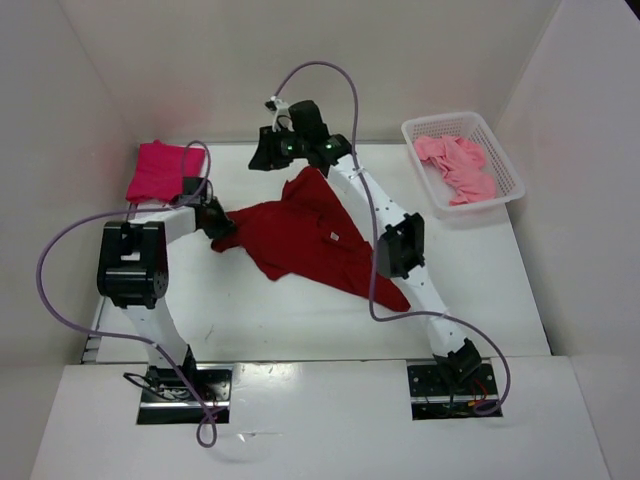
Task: Fold and stack the t-shirts
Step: Flatten out the tshirt
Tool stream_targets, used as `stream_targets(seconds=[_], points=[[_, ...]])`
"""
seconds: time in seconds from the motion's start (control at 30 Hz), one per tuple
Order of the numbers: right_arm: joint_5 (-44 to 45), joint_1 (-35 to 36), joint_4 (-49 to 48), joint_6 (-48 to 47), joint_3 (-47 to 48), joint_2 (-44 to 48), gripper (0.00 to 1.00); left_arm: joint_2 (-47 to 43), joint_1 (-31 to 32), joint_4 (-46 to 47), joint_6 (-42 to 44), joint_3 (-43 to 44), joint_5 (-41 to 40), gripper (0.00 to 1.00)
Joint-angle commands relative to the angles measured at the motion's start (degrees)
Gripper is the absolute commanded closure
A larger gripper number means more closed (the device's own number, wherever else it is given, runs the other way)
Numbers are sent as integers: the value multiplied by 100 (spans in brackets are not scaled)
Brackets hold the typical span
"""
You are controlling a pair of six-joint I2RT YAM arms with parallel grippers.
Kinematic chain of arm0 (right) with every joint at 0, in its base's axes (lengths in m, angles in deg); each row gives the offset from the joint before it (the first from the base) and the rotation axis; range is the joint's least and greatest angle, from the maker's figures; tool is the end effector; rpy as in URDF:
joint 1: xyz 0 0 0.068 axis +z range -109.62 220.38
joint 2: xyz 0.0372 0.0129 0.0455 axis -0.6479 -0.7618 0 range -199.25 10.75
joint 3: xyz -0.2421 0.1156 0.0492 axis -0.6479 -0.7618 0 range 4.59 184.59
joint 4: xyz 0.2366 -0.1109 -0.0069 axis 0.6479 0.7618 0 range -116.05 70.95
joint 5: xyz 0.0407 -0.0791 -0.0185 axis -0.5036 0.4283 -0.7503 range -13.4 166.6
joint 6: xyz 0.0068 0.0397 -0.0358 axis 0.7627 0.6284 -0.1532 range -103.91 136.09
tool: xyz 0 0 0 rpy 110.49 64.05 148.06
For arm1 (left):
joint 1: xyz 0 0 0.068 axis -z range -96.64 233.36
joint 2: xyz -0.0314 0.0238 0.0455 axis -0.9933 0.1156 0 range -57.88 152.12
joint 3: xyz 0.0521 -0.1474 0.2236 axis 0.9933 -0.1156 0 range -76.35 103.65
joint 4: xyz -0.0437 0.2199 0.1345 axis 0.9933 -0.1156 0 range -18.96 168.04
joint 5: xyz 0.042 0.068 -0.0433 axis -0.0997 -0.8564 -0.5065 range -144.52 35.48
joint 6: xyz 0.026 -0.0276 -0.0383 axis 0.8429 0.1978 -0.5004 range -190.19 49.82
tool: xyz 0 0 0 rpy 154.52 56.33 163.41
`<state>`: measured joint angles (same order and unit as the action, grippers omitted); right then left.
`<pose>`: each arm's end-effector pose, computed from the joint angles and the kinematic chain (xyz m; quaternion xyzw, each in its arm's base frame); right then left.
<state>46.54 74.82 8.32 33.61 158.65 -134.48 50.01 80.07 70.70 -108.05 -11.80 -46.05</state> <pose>0.4551 0.3338 0.3159 -0.2570 0.7877 0.4228 0.3670 0.3894 0.0172 0.1558 -0.3068 0.8880 -0.1662 0.2997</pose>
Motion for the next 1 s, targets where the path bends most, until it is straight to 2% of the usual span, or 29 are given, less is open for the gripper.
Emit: stream_targets(seconds=[0.0,0.03,0.17,0.23,0.3,0.33,0.37,0.43,0.5,0.6,0.7,0.8,0.83,0.97], points=[[-61,46,320,93,1032,-805,61,-680,556,-49,376,-381,550,79],[-61,46,212,94,943,-857,55,-839,714,-49,377,-487,611,79],[-183,46,210,32,1292,-1375,40,-1534,716,74,377,-847,876,80],[-184,46,88,32,1232,-1437,40,-1789,716,-83,377,-918,876,80],[-272,46,8,85,1232,-1603,38,-2017,716,-277,377,-979,780,76],[-272,46,-53,155,1232,-1657,38,-2105,716,-399,377,-980,622,61],[-272,46,-132,155,1232,-1710,38,-2193,716,-653,377,-1032,238,50],[-325,124,-255,322,1232,-1850,38,-2535,629,-848,377,-1033,-98,34],[-246,300,-501,322,1232,-1921,36,-2870,392,-1094,80,-1103,-512,29],[-9,529,-773,375,1232,-2070,31,-3090,93,-1261,-45,-1156,-574,19],[45,581,-774,506,1284,-2220,27,-3143,-14,-1402,-98,-1103,-513,19],[342,634,-231,298,1547,-2291,29,-3275,-171,-1464,-45,-1103,-513,19],[448,635,102,296,1548,-2204,29,-3336,-242,-1464,-45,-1103,-461,19],[1010,635,413,182,1627,-1808,29,-3258,-242,-1359,68,-1156,-189,19]])
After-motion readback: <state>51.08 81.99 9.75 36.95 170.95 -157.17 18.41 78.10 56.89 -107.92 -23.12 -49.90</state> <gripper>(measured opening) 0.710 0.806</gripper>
